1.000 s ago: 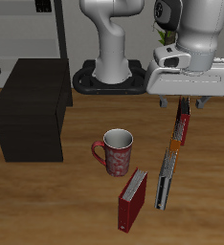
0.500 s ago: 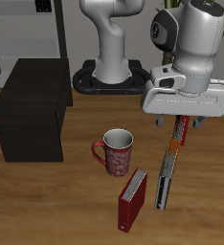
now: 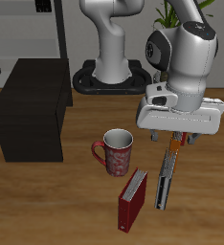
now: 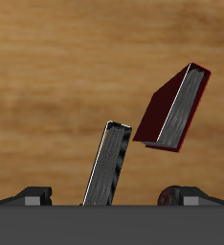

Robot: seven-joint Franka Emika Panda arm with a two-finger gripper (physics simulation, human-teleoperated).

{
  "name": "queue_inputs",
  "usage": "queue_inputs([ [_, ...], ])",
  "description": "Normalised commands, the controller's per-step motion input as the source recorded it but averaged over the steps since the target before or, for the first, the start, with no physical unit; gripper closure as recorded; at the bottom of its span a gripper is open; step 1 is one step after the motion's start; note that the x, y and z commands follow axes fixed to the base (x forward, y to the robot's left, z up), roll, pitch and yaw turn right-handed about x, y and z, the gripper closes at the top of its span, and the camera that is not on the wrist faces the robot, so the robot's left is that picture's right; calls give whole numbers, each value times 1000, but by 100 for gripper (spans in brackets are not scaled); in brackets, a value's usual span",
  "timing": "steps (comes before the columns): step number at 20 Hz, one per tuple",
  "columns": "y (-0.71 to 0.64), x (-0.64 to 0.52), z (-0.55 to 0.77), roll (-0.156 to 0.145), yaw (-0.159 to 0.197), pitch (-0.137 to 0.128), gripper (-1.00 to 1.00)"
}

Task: Place the striped book upright on top of the shelf

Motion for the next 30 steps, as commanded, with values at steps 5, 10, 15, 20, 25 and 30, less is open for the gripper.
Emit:
queue_inputs([
  [5,-29,62,-373,1,-40,2,-100],
  [10,94,138,-478,3,-15,57,-100],
  [15,-30,114,-392,3,-34,67,-100],
  [20,64,-3,-138,16,15,13,100],
  [25,113,-7,57,33,-11,-14,100],
  [30,189,-127,287,46,23,-30,100],
])
